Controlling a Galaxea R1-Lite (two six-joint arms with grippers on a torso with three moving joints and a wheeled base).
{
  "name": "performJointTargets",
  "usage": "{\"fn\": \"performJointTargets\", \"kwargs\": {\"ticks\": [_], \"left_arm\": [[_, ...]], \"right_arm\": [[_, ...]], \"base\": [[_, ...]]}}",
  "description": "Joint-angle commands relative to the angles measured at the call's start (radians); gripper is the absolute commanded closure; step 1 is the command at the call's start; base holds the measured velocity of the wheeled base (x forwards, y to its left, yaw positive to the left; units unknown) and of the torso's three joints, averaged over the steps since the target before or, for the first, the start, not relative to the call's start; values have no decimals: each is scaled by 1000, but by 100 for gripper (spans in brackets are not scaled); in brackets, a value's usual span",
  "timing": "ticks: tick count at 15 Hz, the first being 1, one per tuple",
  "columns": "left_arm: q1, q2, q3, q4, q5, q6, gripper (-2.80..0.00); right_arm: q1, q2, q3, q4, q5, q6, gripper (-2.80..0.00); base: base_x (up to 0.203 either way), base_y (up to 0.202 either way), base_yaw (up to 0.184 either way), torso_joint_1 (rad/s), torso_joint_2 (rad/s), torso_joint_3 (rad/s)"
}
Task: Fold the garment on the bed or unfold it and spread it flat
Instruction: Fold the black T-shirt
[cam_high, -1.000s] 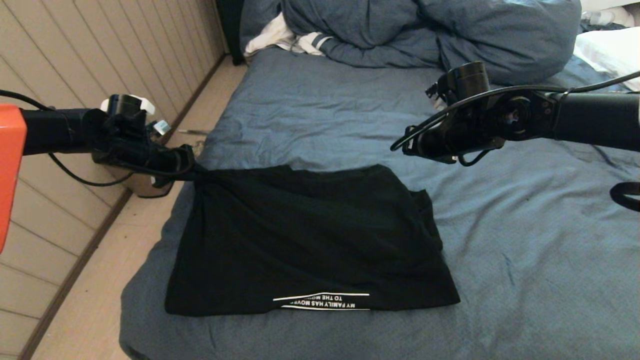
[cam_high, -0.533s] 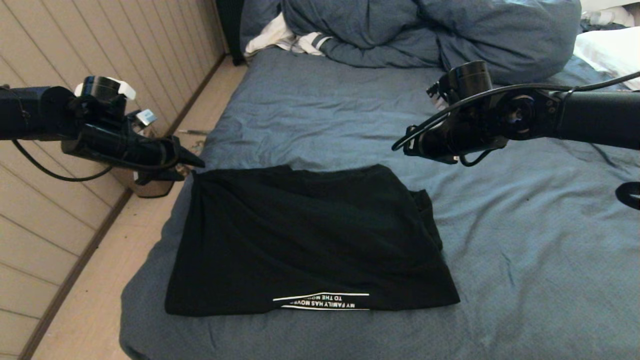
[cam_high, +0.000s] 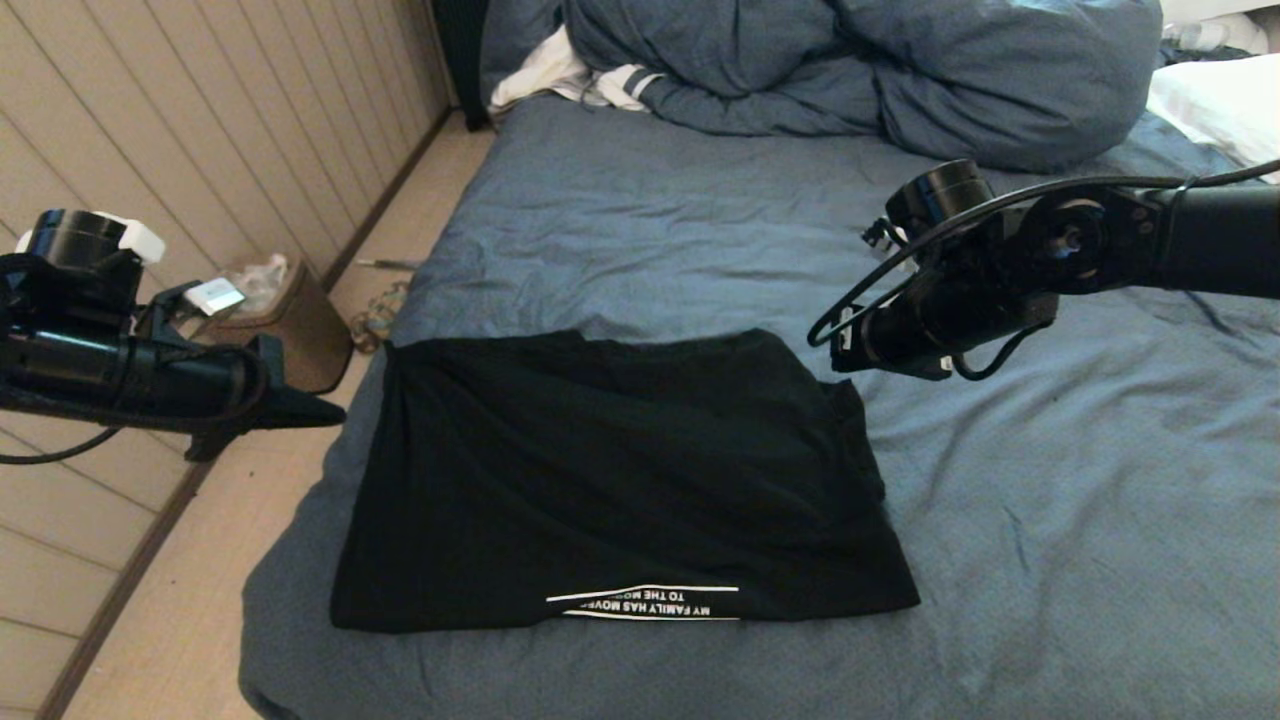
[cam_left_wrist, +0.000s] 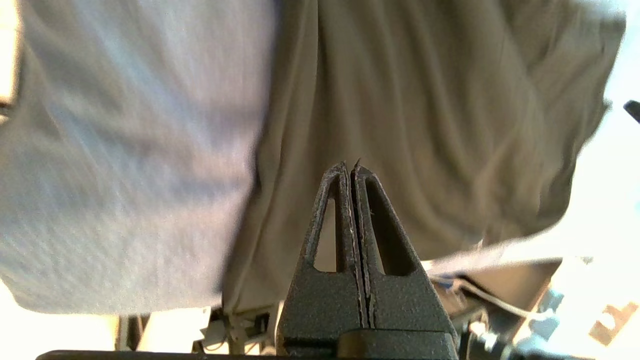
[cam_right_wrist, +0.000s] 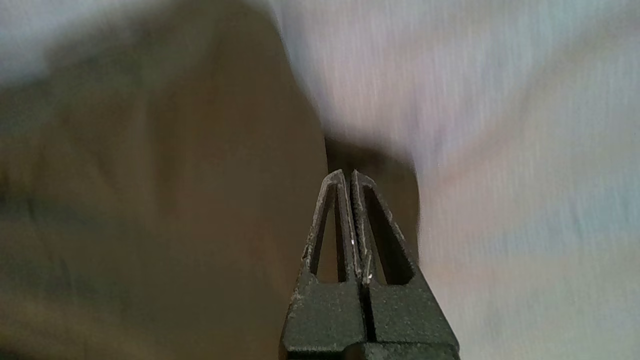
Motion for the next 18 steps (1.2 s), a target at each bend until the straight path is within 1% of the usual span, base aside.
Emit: {"fn": "performJointTargets", "kwargs": {"ticks": [1,2,3,4,6,8,10,12,16,17,18], "left_arm": [[-4,-54,90,-33,-19,4,0],[-8,-53,95,-38,-24,5,0],[-16,-50,120,-45,-33,5,0],[-25,-39,130,-58,-54,3,0],[-24,-25,134,-67,-56,3,0],[-24,-30,139,-70,-57,3,0],[-25,-23,139,-70,-57,3,0],[-27,-17,139,-71,-58,3,0],[-45,-13,153,-79,-60,3,0],[-54,-10,160,-96,-58,2,0],[-54,-10,161,-99,-58,2,0]], "right_arm": [[1,-38,15,36,0,4,0],[2,-40,18,37,0,3,0],[5,-61,47,39,0,0,-280],[22,-82,75,42,1,-3,-280],[43,-88,104,45,0,-17,-280],[52,-95,162,56,1,-59,-280],[54,-90,171,55,0,-63,-280],[61,-50,236,49,0,-81,-280],[66,16,235,44,9,-83,-280],[66,33,231,40,20,-83,-280],[66,48,229,9,26,-83,-280]], "base": [[0,0,0,0,0,0],[0,0,0,0,0,0],[0,0,0,0,0,0],[0,0,0,0,0,0],[0,0,0,0,0,0],[0,0,0,0,0,0],[0,0,0,0,0,0],[0,0,0,0,0,0],[0,0,0,0,0,0],[0,0,0,0,0,0],[0,0,0,0,0,0]]}}
